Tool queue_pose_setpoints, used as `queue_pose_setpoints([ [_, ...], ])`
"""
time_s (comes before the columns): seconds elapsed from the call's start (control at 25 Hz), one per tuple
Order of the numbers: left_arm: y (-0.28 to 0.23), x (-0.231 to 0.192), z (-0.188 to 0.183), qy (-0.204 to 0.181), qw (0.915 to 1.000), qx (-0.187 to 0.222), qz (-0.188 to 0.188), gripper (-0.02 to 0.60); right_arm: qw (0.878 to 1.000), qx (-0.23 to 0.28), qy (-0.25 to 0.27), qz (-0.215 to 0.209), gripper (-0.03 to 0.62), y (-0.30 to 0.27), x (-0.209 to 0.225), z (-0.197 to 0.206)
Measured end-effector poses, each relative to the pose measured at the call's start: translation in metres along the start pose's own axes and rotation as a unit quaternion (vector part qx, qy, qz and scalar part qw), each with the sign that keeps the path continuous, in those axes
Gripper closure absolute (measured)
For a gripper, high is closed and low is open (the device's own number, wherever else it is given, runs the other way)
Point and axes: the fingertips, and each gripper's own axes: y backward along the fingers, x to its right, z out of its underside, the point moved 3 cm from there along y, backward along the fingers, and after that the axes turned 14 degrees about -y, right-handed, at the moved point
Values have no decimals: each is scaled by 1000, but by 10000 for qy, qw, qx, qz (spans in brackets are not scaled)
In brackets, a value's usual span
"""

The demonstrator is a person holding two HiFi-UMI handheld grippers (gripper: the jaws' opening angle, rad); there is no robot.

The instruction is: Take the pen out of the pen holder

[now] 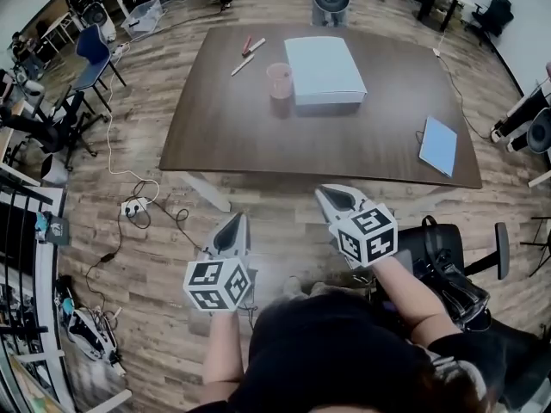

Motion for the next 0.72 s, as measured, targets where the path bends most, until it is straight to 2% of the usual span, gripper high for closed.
queue_pose_setpoints([
  [0.4, 5, -23, 9, 66, 9999, -73, -50, 566, 10000, -1, 33, -72, 576, -22, -15, -2],
  [0.72, -27, -40, -7, 68, 9998, -57, -149, 566, 9997, 61, -3, -256, 574, -60, -2, -26],
])
